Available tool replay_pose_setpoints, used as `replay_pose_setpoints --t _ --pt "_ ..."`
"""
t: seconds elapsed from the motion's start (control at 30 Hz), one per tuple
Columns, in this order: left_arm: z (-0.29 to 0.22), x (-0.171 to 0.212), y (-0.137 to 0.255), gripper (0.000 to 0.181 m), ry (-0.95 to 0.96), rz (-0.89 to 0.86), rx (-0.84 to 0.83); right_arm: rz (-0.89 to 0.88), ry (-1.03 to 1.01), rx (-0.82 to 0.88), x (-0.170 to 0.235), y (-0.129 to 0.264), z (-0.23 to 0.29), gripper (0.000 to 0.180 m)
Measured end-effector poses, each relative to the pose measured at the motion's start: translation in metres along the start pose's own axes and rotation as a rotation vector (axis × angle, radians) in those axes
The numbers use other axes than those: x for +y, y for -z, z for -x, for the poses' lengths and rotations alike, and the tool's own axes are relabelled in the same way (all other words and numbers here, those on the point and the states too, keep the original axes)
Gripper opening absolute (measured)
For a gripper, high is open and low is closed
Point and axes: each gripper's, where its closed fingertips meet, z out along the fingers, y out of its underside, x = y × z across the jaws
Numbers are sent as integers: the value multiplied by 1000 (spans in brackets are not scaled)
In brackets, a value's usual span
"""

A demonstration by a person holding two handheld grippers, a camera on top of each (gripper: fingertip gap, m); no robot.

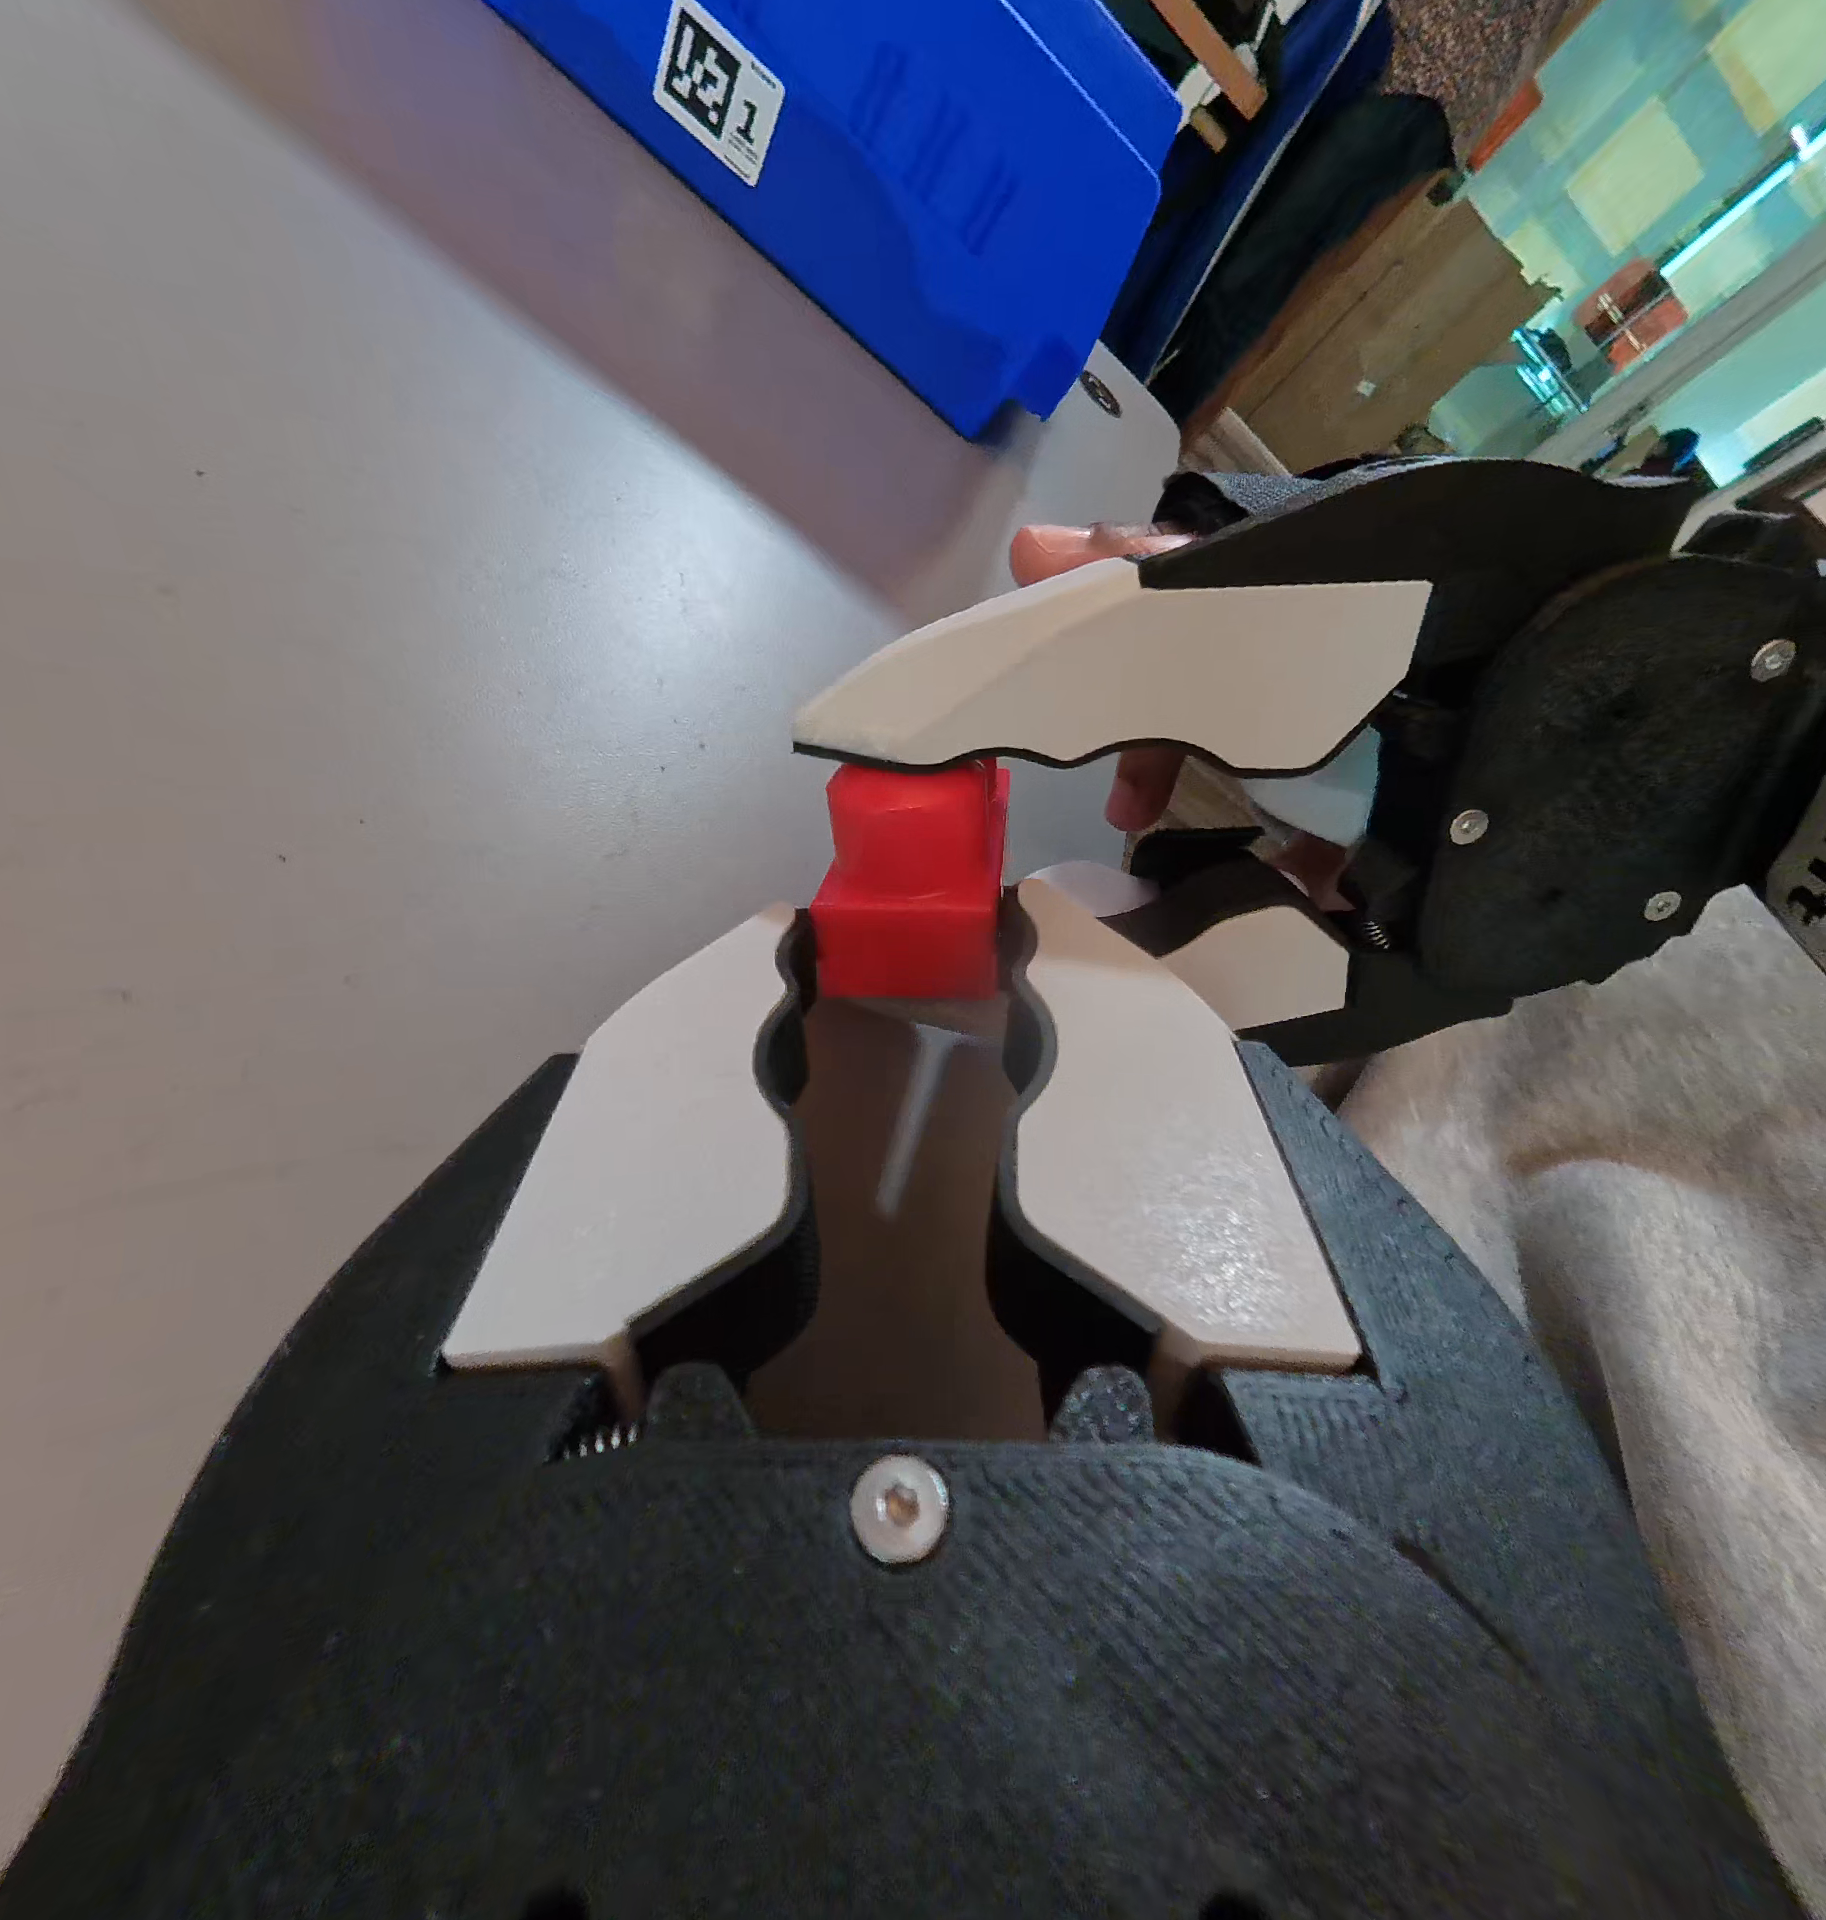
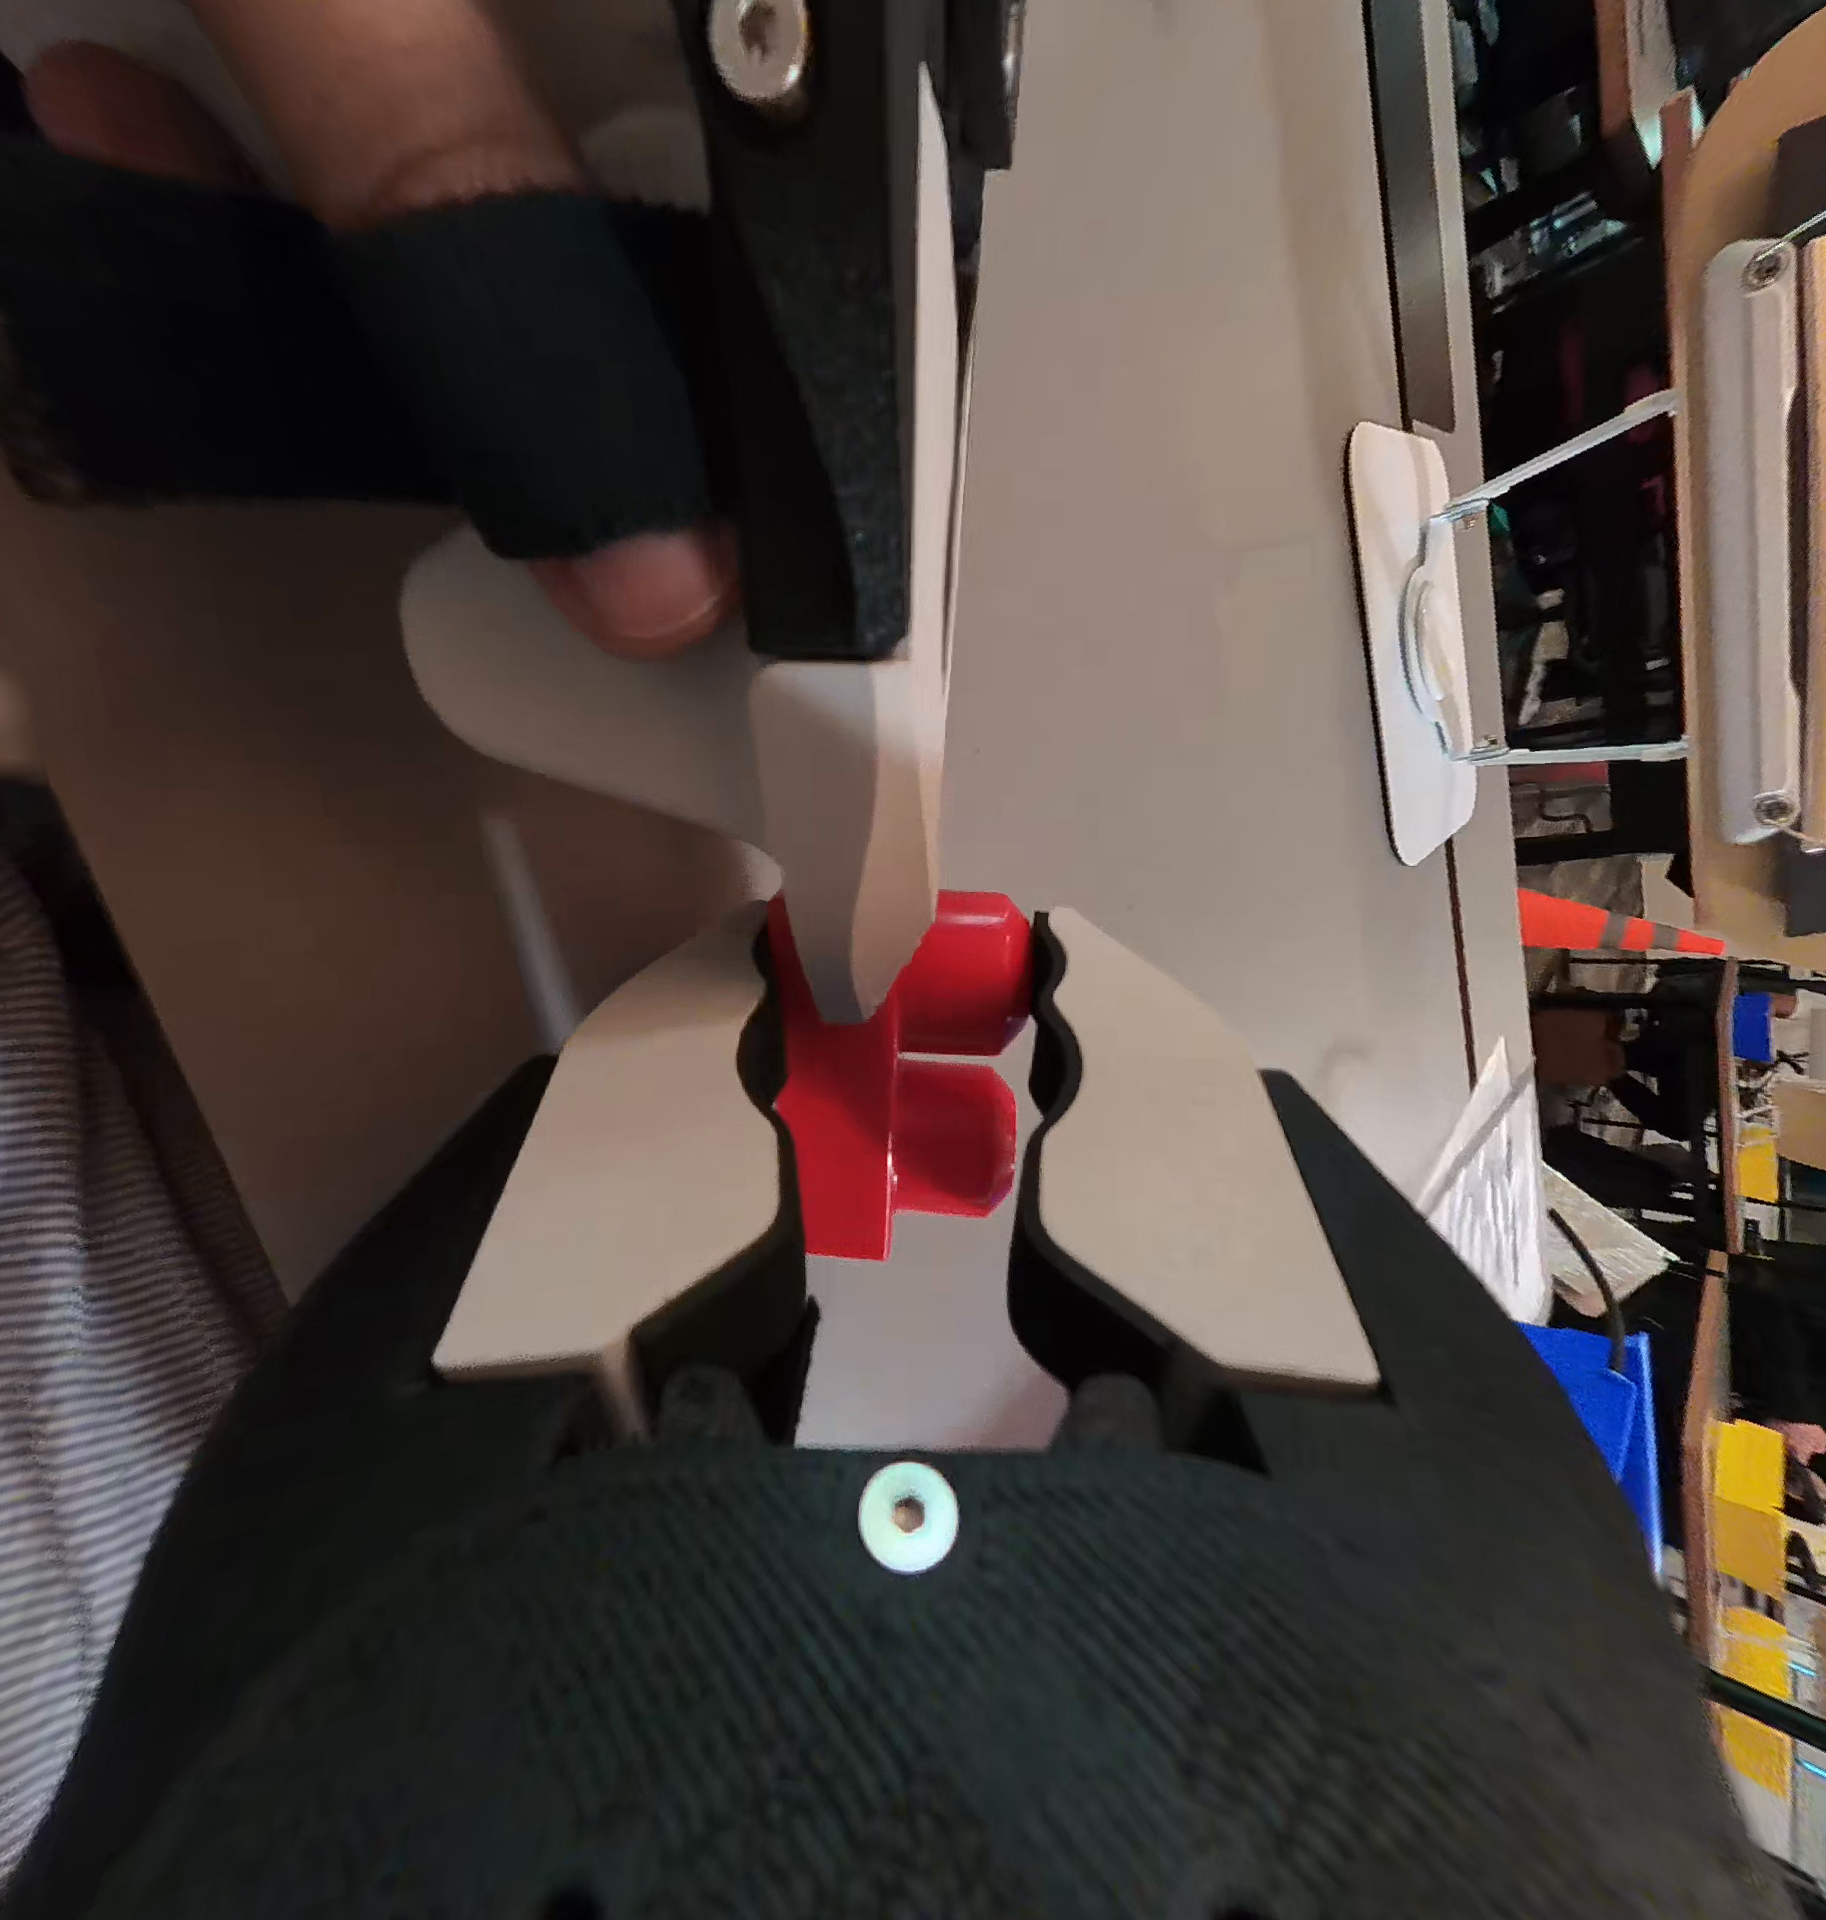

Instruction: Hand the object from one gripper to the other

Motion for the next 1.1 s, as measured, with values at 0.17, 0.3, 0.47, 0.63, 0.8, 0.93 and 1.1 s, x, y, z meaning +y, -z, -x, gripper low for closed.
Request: replay_pose_setpoints --t 0.17,0.3,0.47,0.63,0.8,0.93,1.1 --pt "2 -7 5 34 7 -49 10 -53 -10 9 -2 2 -9 66" --pt "8 -22 19 34 49 -146 37 -149 -126 -44 7 0 -25 86" --pt "17 -39 37 34 70 -268 83 -467 -474 -196 2 12 -50 81" --pt "12 -49 46 34 41 -333 130 -798 -867 -486 -12 45 -69 41" --pt "-1 -53 49 34 -14 -364 187 -894 -1096 -688 -11 50 -72 53" --pt "-7 -54 51 34 -38 -377 206 -881 -1121 -785 -17 48 -60 53" --pt "-11 -53 50 34 -45 -373 233 -856 -1105 -849 -26 46 -46 43"
